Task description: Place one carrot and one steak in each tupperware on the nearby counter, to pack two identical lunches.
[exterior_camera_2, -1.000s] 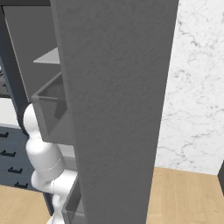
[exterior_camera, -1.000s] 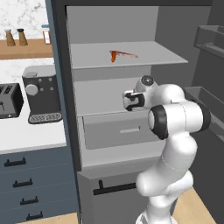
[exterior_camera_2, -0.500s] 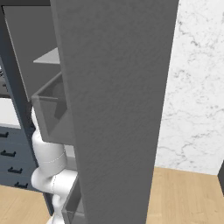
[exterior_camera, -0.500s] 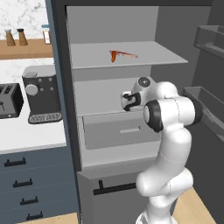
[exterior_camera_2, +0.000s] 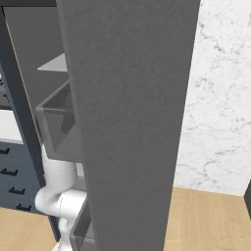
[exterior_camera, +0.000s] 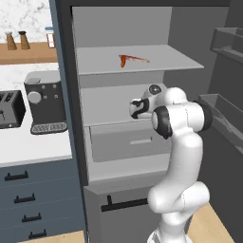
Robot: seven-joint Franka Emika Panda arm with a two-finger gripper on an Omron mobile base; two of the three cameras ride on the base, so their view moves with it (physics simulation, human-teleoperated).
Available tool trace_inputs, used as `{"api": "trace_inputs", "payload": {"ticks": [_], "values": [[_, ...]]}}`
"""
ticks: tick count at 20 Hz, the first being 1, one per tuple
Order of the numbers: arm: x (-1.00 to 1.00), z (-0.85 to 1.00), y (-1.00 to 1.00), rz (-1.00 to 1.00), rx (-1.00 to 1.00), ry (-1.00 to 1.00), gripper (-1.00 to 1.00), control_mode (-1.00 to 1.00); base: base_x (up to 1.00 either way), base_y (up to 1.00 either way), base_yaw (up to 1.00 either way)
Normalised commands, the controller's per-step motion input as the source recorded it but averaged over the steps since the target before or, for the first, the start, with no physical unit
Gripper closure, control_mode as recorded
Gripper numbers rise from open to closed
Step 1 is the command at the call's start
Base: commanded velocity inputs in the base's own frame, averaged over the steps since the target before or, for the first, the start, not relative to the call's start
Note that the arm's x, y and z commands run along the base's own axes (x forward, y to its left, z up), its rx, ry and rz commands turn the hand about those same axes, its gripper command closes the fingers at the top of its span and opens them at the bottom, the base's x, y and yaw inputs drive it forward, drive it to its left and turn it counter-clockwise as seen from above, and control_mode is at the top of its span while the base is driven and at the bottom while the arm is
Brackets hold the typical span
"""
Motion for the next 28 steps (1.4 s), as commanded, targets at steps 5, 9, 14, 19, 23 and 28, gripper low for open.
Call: {"api": "trace_inputs", "payload": {"ticks": [5,9,14,19,23,28], "values": [[0.29,-0.09,-0.22,0.0,0.05,0.0,-1.0,-1.0,0.0,0.0,0.0],[0.15,-0.33,-0.16,0.0,0.01,0.0,-1.0,-1.0,0.0,0.0,0.0],[0.14,-0.42,-0.09,0.0,0.0,0.0,-1.0,-1.0,0.0,0.0,0.0],[0.05,-0.26,0.0,0.0,0.01,0.0,-1.0,-1.0,0.0,0.0,0.0],[0.0,-0.01,0.0,0.0,0.0,0.0,-1.0,-1.0,0.0,0.0,0.0],[0.0,-0.41,0.0,0.0,0.01,0.15,-1.0,-1.0,0.0,0.0,0.0]]}}
